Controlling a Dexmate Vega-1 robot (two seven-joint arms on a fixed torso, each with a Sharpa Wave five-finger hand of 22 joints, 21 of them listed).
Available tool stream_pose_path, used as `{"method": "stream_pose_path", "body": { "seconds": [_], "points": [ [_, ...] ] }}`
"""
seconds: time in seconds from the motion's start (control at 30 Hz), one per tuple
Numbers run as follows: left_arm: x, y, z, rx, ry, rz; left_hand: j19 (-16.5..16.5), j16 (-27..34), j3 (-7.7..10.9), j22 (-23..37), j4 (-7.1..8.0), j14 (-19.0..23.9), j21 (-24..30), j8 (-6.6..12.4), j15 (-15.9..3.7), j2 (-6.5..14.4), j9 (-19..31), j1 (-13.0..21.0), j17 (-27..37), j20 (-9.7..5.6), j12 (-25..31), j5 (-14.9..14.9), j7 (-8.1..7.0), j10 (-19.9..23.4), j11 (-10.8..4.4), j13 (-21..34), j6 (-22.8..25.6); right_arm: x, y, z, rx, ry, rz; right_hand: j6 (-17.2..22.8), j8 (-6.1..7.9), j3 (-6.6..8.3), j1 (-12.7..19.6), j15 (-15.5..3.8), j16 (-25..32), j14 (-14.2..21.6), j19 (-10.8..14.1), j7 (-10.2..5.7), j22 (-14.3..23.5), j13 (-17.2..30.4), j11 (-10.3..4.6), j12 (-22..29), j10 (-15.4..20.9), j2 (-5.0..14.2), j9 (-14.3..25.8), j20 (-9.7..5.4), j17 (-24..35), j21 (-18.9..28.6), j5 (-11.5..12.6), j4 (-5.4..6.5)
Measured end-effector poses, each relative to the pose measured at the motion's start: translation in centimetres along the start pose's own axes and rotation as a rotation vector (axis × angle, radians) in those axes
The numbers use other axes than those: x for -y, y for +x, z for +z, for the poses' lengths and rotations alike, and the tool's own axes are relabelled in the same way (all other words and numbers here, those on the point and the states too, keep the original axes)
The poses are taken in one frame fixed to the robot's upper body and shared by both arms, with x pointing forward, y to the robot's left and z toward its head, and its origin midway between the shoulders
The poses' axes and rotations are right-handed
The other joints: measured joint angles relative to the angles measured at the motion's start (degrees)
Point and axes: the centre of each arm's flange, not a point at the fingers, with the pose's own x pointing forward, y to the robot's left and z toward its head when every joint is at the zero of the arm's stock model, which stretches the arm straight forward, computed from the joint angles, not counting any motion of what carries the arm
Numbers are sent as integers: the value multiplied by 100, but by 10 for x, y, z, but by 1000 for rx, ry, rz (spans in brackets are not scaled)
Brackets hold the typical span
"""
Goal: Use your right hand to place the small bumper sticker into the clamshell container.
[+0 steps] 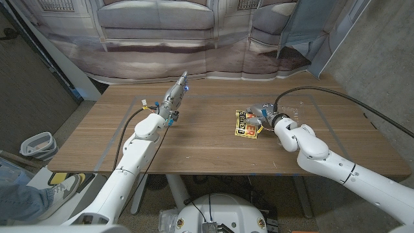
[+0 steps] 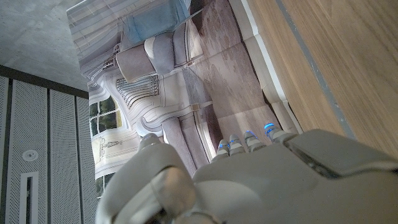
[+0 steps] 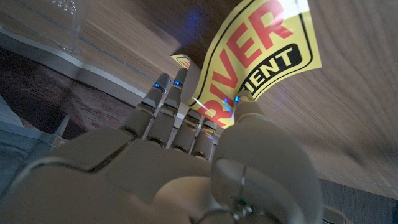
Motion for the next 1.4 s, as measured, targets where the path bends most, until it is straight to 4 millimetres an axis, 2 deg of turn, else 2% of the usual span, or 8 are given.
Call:
{"method": "stream_pose_path", "body": {
  "seconds": [0.57, 0.8, 1.4],
  "points": [
    [-2, 3, 4, 6, 8, 0, 0, 0, -24, 0, -24, 0, 0, 0, 0, 0, 0, 0, 0, 0, 0, 0, 0, 0, 0, 0, 0, 13, -6, 0, 0, -4, -36, 32, -24, 0, 23, 11, 0, 10, 31, 29, -1, 0, -31, -20, 31, 22, 0, 31, 0, 0, -49, 0],
    [-3, 4, 5, 8, 9, -1, 0, 0, -24, 0, -24, 0, 0, 0, 0, 30, 0, 30, 0, 0, 0, 0, 0, 0, 0, 0, 0, 17, -8, 0, -1, -5, -47, 62, -45, 47, 22, 11, -39, 10, 31, 0, -1, 0, -30, -54, 31, 22, 0, 31, 14, 0, -49, 0],
    [-5, 6, 5, 7, 9, -2, 0, 0, -24, 0, -24, 0, 0, 0, 0, 8, 0, 53, 0, 0, 0, 0, 0, 0, 0, 0, 0, 28, -12, 1, -3, -9, -79, 61, -89, 47, 22, -20, -39, 41, 30, 0, -2, 0, 0, -54, 61, 22, 29, 31, 13, -1, -88, 0]
  ]
}}
